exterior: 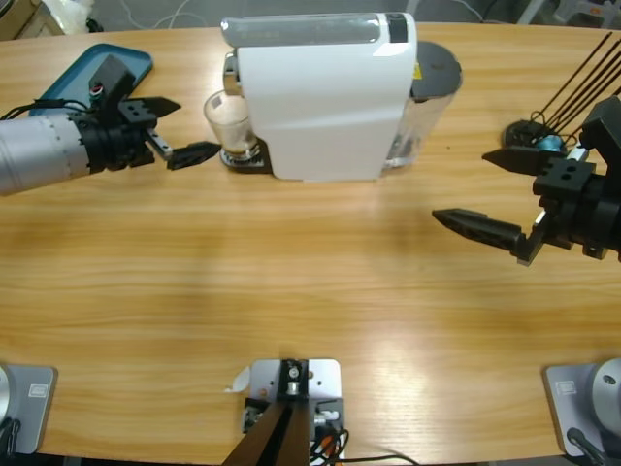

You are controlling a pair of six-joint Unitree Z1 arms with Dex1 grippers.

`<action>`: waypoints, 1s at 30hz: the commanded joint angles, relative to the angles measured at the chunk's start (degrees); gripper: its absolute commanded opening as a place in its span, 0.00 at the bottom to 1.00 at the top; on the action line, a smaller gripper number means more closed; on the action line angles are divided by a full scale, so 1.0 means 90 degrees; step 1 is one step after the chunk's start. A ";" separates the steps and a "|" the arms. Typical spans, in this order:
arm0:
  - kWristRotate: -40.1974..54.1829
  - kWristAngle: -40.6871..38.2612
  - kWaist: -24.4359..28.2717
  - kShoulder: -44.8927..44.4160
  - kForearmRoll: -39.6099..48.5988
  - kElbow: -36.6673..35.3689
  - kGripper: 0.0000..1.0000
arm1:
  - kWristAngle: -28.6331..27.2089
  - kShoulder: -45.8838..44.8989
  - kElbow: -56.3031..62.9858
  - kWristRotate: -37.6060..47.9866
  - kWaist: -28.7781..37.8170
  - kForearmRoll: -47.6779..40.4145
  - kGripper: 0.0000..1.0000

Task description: Pour coffee

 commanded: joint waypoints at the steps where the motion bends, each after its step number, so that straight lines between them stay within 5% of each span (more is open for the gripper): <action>1: -0.0105 -0.0351 0.0018 0.0621 -0.0162 -0.0368 1.00 | -0.0104 0.0179 0.0186 0.0003 0.0087 -0.0105 1.00; 30: -0.0298 -0.1062 0.0272 0.1348 -0.0285 -0.0899 0.96 | -0.0118 0.0257 0.0186 -0.0001 0.0080 -0.0153 1.00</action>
